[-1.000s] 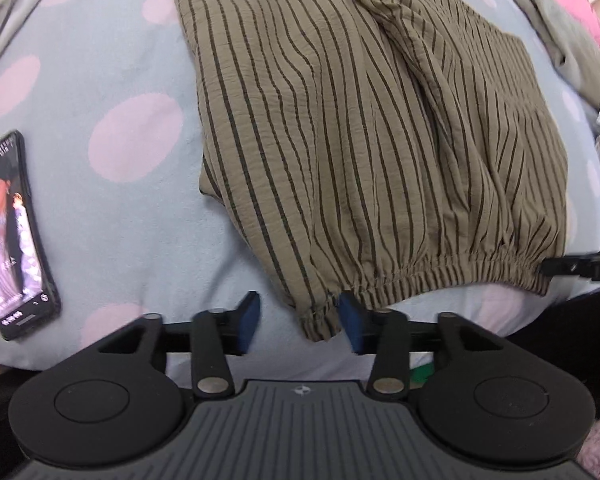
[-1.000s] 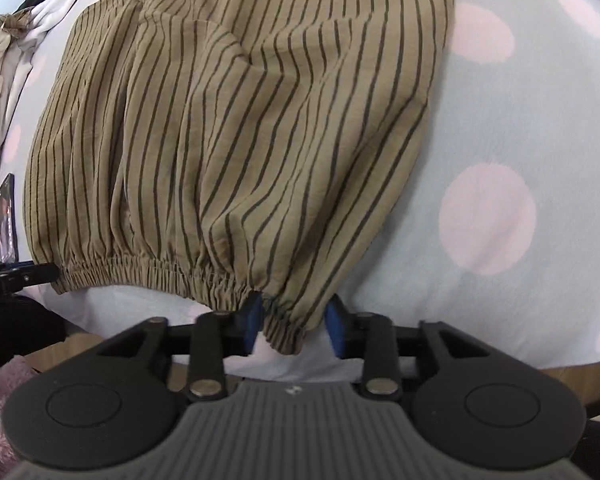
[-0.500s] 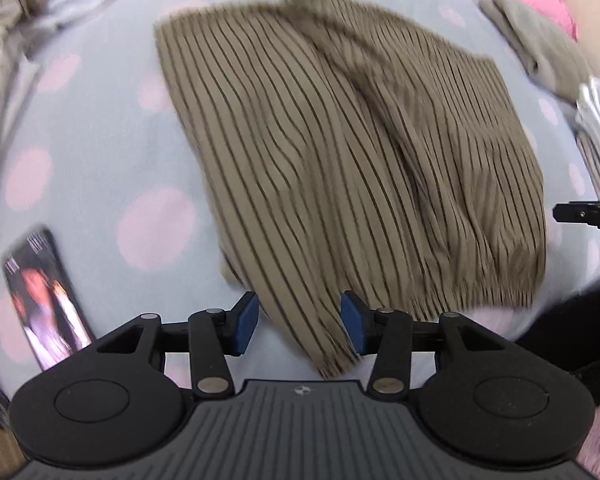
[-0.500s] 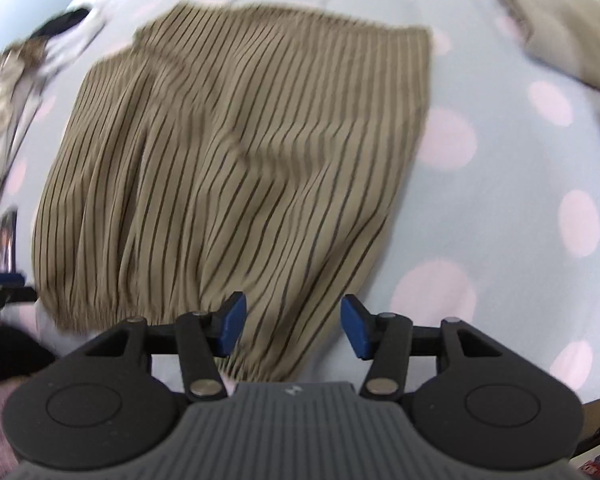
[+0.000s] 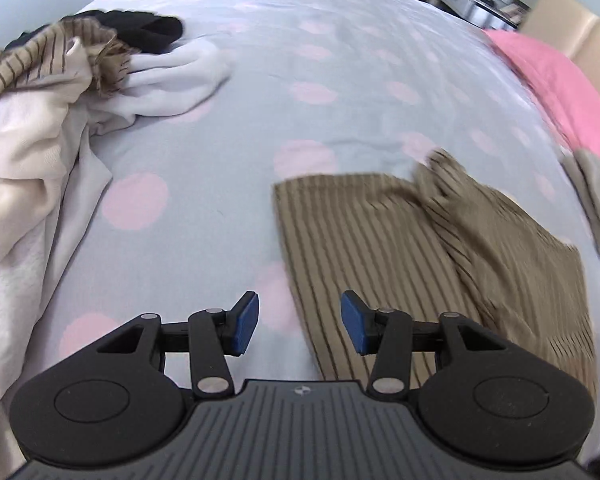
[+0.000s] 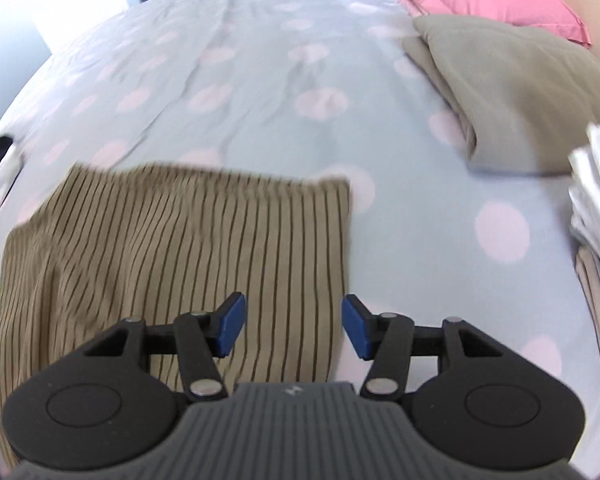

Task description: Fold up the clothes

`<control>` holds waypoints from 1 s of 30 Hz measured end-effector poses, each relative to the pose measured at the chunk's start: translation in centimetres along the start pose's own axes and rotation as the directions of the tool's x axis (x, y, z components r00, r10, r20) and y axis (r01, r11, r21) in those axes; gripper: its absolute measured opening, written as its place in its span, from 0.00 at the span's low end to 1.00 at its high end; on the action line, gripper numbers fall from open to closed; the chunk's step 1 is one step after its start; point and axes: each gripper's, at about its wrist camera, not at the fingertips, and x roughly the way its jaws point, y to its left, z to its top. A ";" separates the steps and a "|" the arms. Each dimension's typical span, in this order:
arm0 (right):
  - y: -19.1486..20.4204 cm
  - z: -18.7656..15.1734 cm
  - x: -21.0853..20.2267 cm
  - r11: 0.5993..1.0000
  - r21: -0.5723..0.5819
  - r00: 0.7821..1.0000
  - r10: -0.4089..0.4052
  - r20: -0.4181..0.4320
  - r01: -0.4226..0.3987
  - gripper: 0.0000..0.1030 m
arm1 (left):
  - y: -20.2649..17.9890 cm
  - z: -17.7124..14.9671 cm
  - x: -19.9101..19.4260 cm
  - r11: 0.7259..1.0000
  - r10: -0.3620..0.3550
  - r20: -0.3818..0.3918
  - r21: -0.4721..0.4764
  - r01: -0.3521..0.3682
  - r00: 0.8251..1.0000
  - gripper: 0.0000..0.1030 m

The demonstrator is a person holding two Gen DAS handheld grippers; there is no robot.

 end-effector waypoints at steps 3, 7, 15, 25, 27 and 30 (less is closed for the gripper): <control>0.7 2.2 2.1 1.000 -0.016 1.000 -0.009 0.013 0.010 0.55 | 0.6 1.0 2.1 0.999 -0.013 -0.023 -0.041 0.012 1.000 0.42; 1.4 4.3 5.6 0.999 -0.014 0.999 -0.042 0.007 0.042 0.55 | 0.6 1.9 4.4 0.999 0.006 -0.021 -0.048 -0.007 1.000 0.42; 3.2 5.8 11.5 0.998 -0.049 0.997 -0.044 -0.064 0.041 0.44 | 0.9 3.4 7.4 0.994 0.021 -0.041 -0.105 -0.025 0.999 0.42; 0.5 5.1 11.0 0.993 -0.014 0.992 -0.114 -0.044 0.114 0.00 | 1.1 3.9 8.7 0.990 0.030 -0.046 -0.136 -0.036 0.998 0.42; -1.3 5.3 10.2 0.985 0.036 0.986 -0.166 -0.030 0.167 0.00 | 0.9 4.0 8.6 0.990 0.027 -0.045 -0.134 -0.033 0.999 0.42; -4.6 5.6 8.9 0.963 0.126 0.971 -0.237 -0.014 0.237 0.00 | 0.8 4.0 8.4 0.991 0.017 -0.040 -0.132 -0.023 0.999 0.42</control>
